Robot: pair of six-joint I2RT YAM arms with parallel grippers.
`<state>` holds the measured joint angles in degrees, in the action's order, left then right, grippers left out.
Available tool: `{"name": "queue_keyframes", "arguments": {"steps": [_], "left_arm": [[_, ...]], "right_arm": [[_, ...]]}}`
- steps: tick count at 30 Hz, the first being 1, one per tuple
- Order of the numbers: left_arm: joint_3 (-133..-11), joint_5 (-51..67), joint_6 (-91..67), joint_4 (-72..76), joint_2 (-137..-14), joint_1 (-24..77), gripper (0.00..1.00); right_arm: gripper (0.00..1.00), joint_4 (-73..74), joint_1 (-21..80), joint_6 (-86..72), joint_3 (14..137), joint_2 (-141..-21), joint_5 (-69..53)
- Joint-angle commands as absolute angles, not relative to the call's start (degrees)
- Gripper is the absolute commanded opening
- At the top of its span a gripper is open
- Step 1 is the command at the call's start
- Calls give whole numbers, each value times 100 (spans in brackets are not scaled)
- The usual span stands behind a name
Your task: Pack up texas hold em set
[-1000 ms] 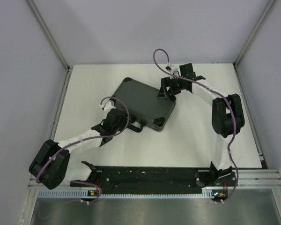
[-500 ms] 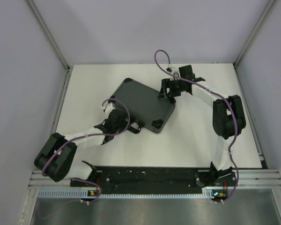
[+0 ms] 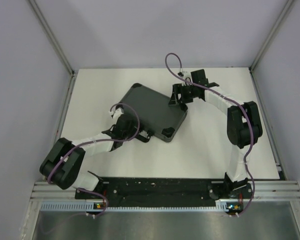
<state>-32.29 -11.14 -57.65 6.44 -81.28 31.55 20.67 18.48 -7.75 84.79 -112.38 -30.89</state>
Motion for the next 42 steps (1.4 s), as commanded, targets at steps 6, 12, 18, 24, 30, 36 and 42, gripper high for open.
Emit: {"name": "queue_keyframes", "arguments": {"steps": [6, 12, 18, 24, 30, 36, 42], "left_arm": [[-3498, -773, -5440, 914, -8446, 3146, 0], [-3463, -799, -5546, 1195, -8587, 3138, 0], [-3472, -870, -5493, 1485, -8754, 3146, 0], [-3437, -905, -5441, 1854, -8842, 3146, 0], [-3402, -844, -5449, 2162, -8991, 3120, 0], [-3349, -844, -5441, 2268, -8913, 3032, 0], [-3673, -1221, -4949, 1163, -8167, 2927, 0]], "right_arm": [[72, 2399, 2083, -993, 8324, -10951, -3384], [71, 2399, 2162, -1011, 8148, -10907, -3480], [66, 2391, 2276, -1011, 8112, -10951, -3761], [65, 2426, 2469, -888, 8033, -11056, -4288], [62, 2505, 2628, -958, 8007, -11136, -4412], [63, 2514, 2672, -1151, 8103, -11039, -4053], [70, 2987, 2637, -1292, 9041, -10890, -2411]]}}
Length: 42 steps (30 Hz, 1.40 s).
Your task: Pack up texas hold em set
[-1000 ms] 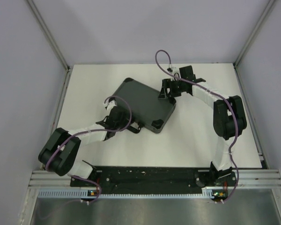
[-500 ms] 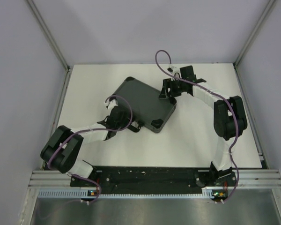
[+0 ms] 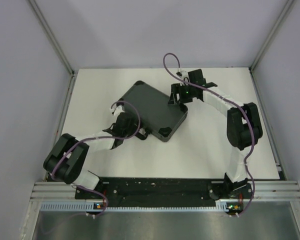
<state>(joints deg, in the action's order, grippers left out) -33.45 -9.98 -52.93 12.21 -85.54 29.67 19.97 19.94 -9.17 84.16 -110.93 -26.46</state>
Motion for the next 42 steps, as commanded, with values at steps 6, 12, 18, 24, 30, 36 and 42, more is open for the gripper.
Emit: {"name": "queue_keyframes", "arguments": {"steps": [6, 12, 18, 24, 30, 36, 42], "left_arm": [[-4165, -1801, -4273, -182, -7033, 2892, 36], [-4473, -2144, -3718, -1580, -5865, 2883, 74], [-4912, -2355, -3331, -3178, -4694, 2883, 96], [-5879, -2751, -3305, -5104, -4377, 2874, 99], [-6424, -2286, -3156, -5940, -4149, 2883, 99], [-6583, -2057, -3226, -6556, -4192, 2883, 99], [-6767, -2127, -3252, -6847, -3921, 2883, 99]], "right_arm": [[78, 3541, 2479, -1538, 10141, -10715, -1013], [84, 3814, 2373, -1714, 9766, -9855, -185], [99, 4165, 2373, -1845, 8519, -8256, 684], [99, 4596, 2338, -2206, 7525, -6568, 1747], [99, 5439, 2338, -2548, 7409, -5529, 2346], [99, 6037, 2338, -2742, 7734, -5107, 2215], [99, 6363, 2338, -2777, 7963, -4913, 2049]]}}
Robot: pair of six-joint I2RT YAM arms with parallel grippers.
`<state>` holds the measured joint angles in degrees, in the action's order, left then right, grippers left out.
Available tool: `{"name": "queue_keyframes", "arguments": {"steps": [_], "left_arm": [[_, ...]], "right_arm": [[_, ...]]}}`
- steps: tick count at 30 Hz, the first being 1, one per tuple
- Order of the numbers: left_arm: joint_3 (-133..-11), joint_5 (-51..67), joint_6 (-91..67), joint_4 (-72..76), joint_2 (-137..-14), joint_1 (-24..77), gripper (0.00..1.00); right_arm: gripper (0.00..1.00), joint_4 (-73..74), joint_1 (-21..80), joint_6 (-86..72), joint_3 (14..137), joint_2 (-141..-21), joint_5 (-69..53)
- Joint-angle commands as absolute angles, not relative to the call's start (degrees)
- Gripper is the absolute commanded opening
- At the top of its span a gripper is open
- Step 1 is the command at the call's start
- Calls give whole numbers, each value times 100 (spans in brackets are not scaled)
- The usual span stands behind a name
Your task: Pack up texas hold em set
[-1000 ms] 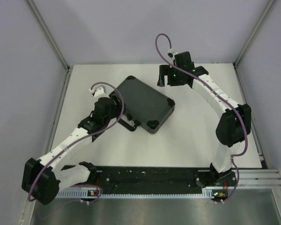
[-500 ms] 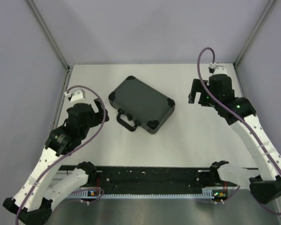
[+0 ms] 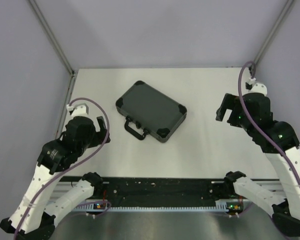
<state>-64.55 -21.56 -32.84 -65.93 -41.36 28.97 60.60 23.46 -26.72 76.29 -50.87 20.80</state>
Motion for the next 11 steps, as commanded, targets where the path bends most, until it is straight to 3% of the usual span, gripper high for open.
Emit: {"name": "queue_keyframes", "arguments": {"steps": [1, 11], "left_arm": [[-6794, -2144, -3269, -6855, -3868, 2883, 99], [-7435, -2856, -3278, -7058, -3779, 2883, 99]], "right_arm": [[99, 6389, 2329, -2777, 7998, -4913, 1952], [99, 6355, 2329, -2716, 7937, -4852, 1371]]}}
